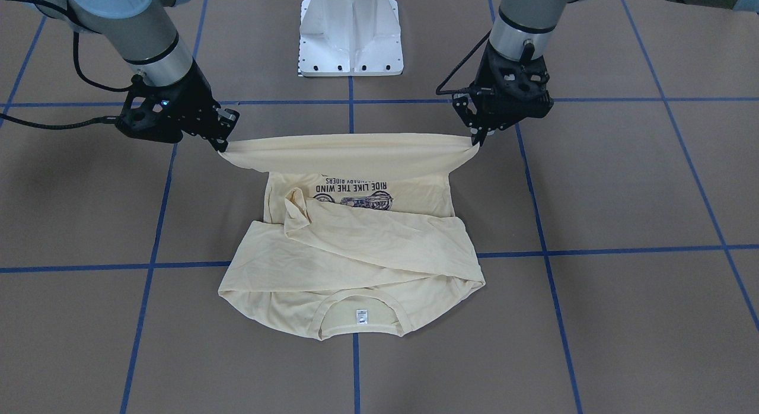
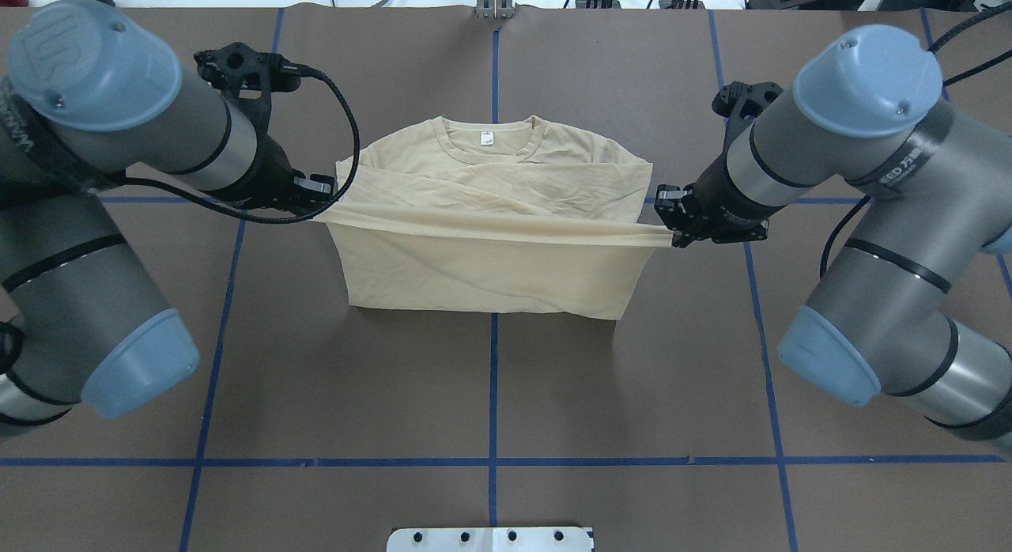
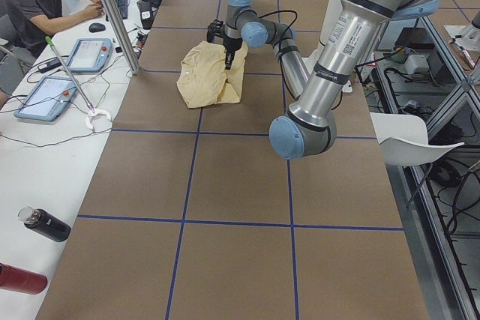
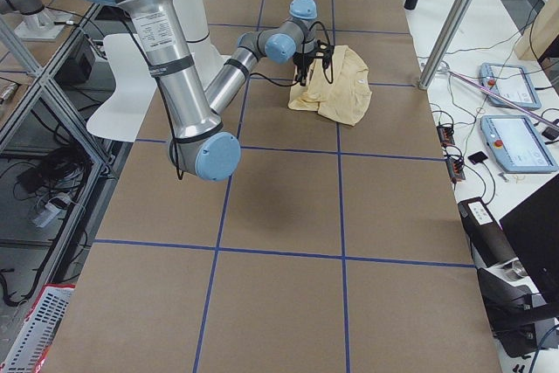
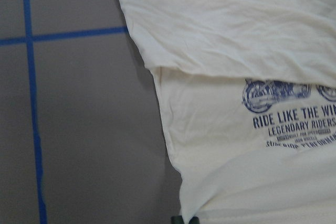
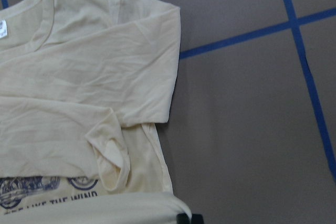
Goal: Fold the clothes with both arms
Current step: 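Lay the hem over the collar with both grippers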
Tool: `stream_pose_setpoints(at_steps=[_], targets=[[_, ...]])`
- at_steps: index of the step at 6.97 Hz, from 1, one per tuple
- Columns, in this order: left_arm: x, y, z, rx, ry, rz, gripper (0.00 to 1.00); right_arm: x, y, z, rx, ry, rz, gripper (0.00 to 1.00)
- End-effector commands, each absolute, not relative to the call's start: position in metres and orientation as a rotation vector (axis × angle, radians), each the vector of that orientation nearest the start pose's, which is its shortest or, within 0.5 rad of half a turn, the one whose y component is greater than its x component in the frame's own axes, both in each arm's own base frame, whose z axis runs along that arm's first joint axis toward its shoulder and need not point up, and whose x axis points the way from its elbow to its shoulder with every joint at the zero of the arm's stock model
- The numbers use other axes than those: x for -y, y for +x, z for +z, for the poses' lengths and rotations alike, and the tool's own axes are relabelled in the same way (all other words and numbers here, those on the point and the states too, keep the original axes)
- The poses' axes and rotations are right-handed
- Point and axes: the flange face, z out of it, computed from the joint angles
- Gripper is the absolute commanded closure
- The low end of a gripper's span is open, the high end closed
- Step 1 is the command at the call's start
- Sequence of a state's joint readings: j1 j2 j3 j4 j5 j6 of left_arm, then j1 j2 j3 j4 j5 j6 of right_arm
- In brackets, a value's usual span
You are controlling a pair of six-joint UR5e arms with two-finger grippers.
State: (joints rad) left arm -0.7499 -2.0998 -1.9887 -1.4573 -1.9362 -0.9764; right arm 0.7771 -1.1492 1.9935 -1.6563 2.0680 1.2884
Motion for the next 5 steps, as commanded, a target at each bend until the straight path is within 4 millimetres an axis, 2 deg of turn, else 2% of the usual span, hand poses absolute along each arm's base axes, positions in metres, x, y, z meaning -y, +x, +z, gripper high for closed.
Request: stream_pose_setpoints(at_steps=[1, 2, 3, 5], targets=[[0.513, 0.362, 0.22, -0.863, 0.278, -0.033, 1.0, 0.505, -0.325, 0.26, 0.85, 0.021, 0.271, 1.0], [0.526, 0.345, 0.218, -0.86, 0.302, -0.055, 1.0, 0.528, -0.331, 0.256, 0.84, 0.024, 0.289, 1.0], [0.532, 0.335, 0.214, -0.858, 0.313, -0.072, 1.0, 0.544, -0.339, 0.26, 0.841, 0.033, 0.294, 1.0], [0.536, 0.329, 0.209, -0.865, 0.321, -0.084, 1.0, 0.569, -0.358, 0.288, 0.897, 0.079, 0.278, 1.0]])
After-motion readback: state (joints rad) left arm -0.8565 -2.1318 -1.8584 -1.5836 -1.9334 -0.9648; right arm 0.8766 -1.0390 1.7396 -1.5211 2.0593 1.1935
